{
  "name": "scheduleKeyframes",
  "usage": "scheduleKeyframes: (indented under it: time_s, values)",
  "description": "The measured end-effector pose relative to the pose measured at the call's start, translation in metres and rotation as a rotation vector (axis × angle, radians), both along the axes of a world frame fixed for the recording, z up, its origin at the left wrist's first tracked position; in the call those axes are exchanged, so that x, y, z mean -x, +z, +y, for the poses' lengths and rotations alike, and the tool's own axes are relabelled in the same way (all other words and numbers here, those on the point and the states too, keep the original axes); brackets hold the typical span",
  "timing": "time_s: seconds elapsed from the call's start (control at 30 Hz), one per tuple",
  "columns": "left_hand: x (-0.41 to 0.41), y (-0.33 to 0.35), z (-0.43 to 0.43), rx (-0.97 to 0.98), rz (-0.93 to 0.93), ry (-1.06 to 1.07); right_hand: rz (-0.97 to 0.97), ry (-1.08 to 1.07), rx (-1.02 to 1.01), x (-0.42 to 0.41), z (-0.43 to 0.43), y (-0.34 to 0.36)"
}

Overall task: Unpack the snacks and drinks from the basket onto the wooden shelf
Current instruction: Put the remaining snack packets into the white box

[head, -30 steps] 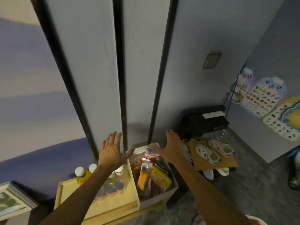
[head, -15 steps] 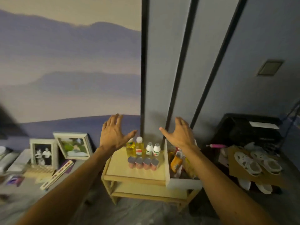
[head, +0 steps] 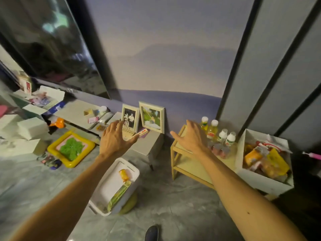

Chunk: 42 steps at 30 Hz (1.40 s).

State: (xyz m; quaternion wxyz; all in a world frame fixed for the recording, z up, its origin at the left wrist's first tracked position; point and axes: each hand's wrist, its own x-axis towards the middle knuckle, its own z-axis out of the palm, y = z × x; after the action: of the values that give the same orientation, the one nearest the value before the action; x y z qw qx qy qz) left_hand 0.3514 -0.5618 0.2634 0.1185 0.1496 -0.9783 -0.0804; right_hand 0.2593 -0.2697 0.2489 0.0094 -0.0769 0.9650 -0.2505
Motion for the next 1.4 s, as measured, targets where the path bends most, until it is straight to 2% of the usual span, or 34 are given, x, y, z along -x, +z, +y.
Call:
scheduleKeyframes:
  time_s: [0.17,0.3,0.47,0.63,0.93,1.13,1.4]
  values:
    - [-0.028,-0.029,-0.065,-0.005,-0.055,0.054,0.01,0.054,-0.093,-0.016,-0.072,-0.013]
    - [-0.037,-0.078,-0.119,-0.053,-0.168,0.052,-0.054,0.074,-0.135,-0.023,-0.136,-0.044]
    - [-0.044,-0.161,-0.187,-0.131,-0.372,0.034,-0.187,0.121,-0.239,-0.028,-0.219,-0.109]
    - [-0.05,-0.255,-0.23,-0.21,-0.538,0.076,-0.305,0.201,-0.323,-0.028,-0.285,-0.204]
    - [-0.066,-0.419,-0.236,-0.414,-0.625,0.276,-0.366,0.429,-0.438,0.008,-0.361,-0.399]
    - [-0.096,-0.531,-0.224,-0.525,-0.729,0.264,-0.379,0.564,-0.463,0.024,-0.408,-0.519]
    - [-0.115,-0.607,-0.221,-0.645,-0.715,0.196,-0.472,0.428,-0.372,0.022,-0.449,-0.613]
